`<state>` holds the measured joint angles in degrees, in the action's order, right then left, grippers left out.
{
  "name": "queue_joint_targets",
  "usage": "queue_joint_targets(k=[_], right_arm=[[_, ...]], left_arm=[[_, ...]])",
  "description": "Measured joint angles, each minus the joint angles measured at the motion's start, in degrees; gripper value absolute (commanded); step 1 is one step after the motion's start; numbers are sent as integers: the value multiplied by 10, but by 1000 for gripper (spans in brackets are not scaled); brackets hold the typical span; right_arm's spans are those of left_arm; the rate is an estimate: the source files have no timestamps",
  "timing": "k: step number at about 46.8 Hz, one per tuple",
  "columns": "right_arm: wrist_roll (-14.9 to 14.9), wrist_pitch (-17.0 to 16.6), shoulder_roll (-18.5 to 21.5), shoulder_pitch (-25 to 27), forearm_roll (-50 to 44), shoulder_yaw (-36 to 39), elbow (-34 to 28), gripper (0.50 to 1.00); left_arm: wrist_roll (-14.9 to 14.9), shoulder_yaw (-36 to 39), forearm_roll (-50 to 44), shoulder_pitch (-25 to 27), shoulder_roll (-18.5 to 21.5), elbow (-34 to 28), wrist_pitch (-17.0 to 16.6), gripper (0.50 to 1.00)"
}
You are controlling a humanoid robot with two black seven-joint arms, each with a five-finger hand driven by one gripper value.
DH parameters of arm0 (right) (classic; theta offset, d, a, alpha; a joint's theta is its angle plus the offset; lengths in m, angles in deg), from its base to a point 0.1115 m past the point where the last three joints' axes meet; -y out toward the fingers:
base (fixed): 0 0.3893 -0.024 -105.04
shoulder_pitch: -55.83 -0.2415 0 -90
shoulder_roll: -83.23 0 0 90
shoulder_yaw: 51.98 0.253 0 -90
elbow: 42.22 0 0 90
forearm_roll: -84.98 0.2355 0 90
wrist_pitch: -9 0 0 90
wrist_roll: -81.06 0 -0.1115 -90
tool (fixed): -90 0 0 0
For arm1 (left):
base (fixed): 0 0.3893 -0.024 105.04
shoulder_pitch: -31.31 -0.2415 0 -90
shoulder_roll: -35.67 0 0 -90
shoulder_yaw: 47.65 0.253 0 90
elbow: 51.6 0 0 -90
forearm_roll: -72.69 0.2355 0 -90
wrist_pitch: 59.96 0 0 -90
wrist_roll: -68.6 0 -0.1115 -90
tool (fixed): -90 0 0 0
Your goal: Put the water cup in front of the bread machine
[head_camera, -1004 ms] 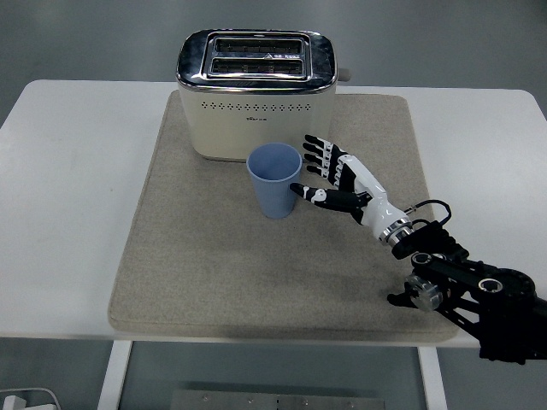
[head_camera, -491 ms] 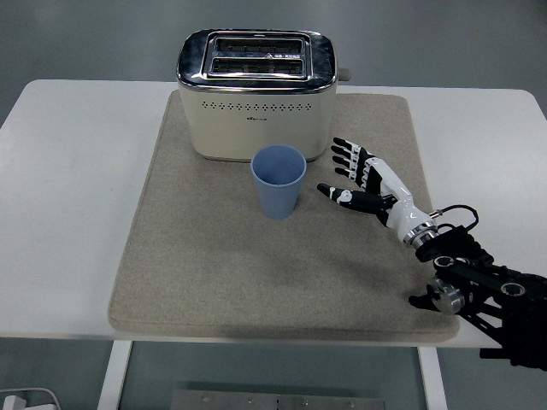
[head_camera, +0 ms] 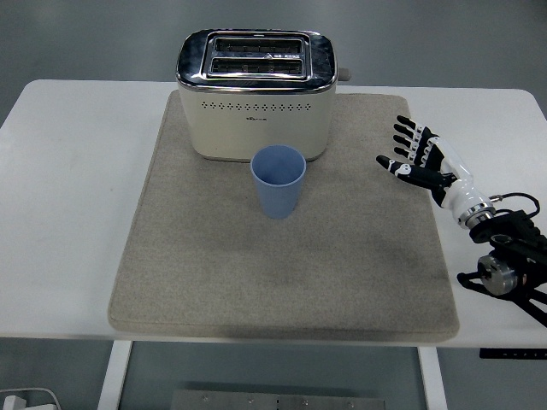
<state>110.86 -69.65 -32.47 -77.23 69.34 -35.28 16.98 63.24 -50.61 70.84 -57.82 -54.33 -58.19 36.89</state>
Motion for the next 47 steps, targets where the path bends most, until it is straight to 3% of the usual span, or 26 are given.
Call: queue_joint_targets(k=[9, 22, 32, 47], right_arm=[[-24, -19, -15, -35, 68, 1, -6, 915], [-26, -36, -18, -60, 82, 2, -10, 913], [-27, -78, -16, -81, 105, 1, -32, 915], [-62, -145, -16, -88, 155, 0, -91, 915]], left_arm=[[0, 0, 0, 0, 0, 0, 0, 1000], [0, 0, 0, 0, 0, 0, 0, 1000], [0, 0, 0, 0, 0, 0, 0, 1000], [0, 0, 0, 0, 0, 0, 0, 1000]])
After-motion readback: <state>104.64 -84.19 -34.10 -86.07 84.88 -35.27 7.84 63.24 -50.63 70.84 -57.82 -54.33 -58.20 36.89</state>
